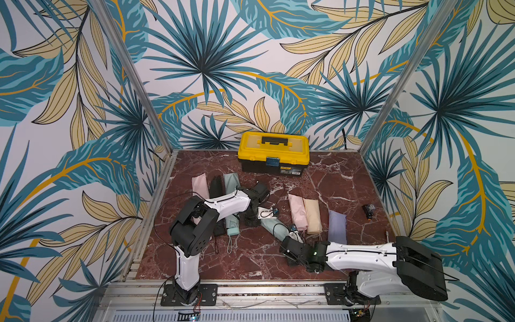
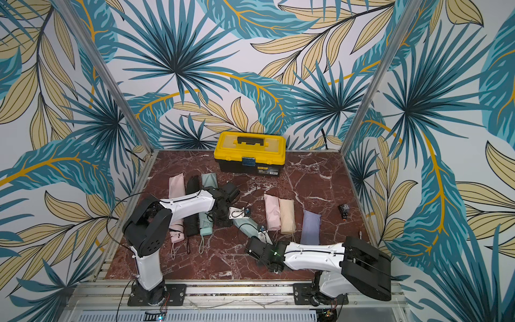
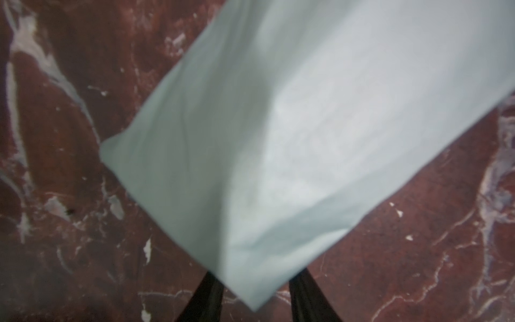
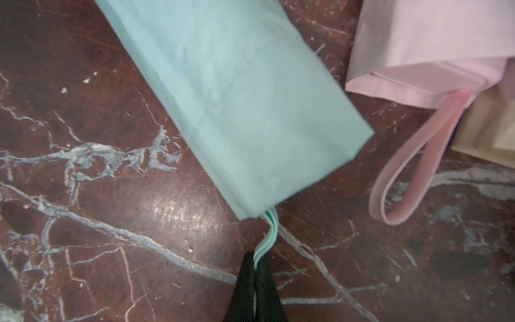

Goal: Take umbrellas out of sleeves
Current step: Take out the umbrella from the umbrella sleeve.

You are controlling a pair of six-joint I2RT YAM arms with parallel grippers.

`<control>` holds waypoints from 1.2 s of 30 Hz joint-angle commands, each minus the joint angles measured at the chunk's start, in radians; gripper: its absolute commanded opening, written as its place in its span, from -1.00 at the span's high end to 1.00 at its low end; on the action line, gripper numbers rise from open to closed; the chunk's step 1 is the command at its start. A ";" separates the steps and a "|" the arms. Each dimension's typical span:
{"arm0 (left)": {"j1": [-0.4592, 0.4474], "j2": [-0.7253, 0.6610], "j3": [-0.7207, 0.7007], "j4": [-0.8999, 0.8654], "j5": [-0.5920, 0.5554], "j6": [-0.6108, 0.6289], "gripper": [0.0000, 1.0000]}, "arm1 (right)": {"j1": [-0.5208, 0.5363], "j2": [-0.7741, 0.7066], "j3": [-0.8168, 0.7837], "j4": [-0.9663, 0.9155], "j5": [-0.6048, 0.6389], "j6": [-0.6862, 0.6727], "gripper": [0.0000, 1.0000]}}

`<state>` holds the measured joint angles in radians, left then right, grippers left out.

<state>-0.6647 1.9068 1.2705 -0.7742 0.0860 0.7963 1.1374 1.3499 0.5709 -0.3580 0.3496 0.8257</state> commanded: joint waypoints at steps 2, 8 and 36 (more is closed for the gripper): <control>-0.009 0.013 0.031 -0.002 0.053 0.001 0.22 | -0.002 0.008 0.011 0.001 -0.004 -0.008 1.00; -0.018 0.029 0.040 -0.003 0.077 -0.002 0.30 | -0.002 0.011 0.012 0.003 -0.008 -0.007 1.00; 0.002 0.032 0.077 -0.011 -0.029 -0.069 1.00 | -0.001 0.013 0.027 -0.006 -0.024 -0.010 1.00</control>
<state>-0.6746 1.9305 1.3094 -0.7795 0.0792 0.7609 1.1374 1.3655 0.5915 -0.3553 0.3294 0.8227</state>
